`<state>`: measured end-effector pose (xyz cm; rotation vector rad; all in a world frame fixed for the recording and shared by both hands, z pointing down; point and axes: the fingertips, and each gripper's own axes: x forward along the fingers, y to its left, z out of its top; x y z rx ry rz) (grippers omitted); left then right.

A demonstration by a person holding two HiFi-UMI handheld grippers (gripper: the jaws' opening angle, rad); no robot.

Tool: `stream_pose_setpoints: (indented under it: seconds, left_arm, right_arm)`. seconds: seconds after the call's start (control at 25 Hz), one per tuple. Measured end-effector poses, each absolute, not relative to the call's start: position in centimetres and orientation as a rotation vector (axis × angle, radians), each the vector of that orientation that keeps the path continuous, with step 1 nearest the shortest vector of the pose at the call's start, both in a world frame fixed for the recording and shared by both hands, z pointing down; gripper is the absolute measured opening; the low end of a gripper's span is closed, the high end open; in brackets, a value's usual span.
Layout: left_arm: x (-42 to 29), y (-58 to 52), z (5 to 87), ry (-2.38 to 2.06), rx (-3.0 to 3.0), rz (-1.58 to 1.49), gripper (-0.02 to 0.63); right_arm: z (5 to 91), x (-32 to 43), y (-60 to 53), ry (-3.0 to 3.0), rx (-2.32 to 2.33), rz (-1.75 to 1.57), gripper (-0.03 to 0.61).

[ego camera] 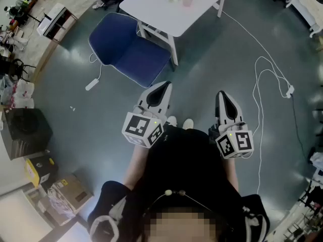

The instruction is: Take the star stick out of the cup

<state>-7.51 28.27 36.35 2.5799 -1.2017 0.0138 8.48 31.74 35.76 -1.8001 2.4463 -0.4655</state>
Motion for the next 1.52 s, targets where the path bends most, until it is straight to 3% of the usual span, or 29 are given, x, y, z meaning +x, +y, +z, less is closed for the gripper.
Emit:
stream_pose_setpoints:
  seconds: [0.56, 1.04, 1.52]
  left_arm:
    - [-8.1, 27.5, 36.2, -1.210, 2.584, 0.037, 0.005]
    - [-13.7, 26.6, 40.0, -1.249, 2.499, 0.099, 0.005]
    - [-10.9, 24.3, 41.1, -1.115, 2.575, 0.193, 0.005]
  right_arm:
    - [35.6, 7.7, 31.0, 2.445, -1.744, -0.514, 0.003]
    - [38.5, 4.5, 30.6, 2.490, -1.774, -0.567, 0.003]
    - [38.8, 4.9, 26.9, 2.490, -1.798, -0.563, 0.003]
